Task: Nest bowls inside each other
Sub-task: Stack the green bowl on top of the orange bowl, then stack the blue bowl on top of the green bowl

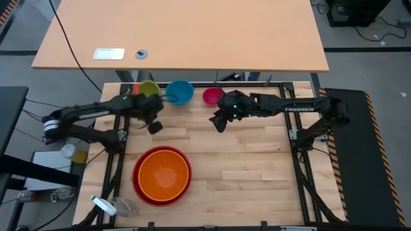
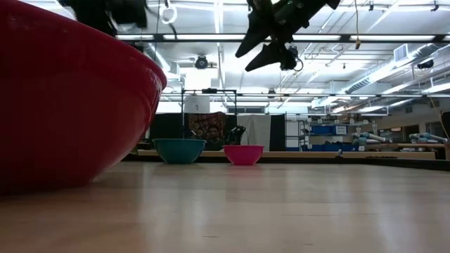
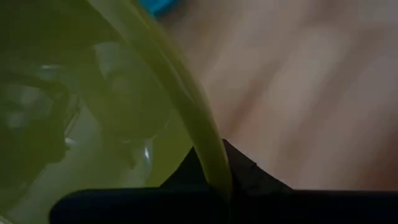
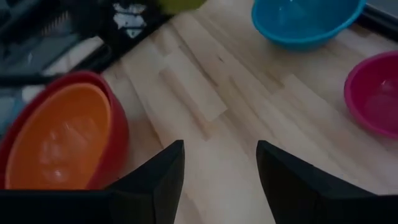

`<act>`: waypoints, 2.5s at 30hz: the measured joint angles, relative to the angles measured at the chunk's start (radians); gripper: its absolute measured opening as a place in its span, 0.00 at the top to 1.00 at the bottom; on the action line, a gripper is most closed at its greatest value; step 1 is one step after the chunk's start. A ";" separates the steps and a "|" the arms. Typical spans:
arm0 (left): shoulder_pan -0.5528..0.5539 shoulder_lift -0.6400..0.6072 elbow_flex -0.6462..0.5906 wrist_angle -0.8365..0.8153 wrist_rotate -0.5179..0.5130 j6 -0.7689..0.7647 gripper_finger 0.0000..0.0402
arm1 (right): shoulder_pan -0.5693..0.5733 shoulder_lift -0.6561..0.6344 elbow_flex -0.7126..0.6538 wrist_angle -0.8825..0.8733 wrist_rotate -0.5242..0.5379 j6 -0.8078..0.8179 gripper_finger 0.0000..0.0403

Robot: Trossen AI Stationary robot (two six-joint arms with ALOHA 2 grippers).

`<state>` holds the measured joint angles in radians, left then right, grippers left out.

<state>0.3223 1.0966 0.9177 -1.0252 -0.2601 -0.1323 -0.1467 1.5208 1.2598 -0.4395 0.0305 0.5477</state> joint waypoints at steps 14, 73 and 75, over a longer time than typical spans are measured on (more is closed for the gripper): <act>-0.637 0.090 0.407 -0.277 -0.035 -0.323 0.98 | 0.139 -0.016 0.000 -0.064 0.054 0.072 0.52; -1.019 0.364 0.383 0.102 0.294 -0.436 0.43 | 0.271 -0.029 0.000 -0.126 0.034 0.114 0.52; -1.031 0.365 0.351 0.185 0.310 -0.455 0.43 | 0.271 -0.029 0.000 -0.134 0.042 0.114 0.52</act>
<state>-0.7084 1.4616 1.2689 -0.8404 0.0500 -0.5872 0.1242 1.4921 1.2602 -0.5737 0.0724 0.6615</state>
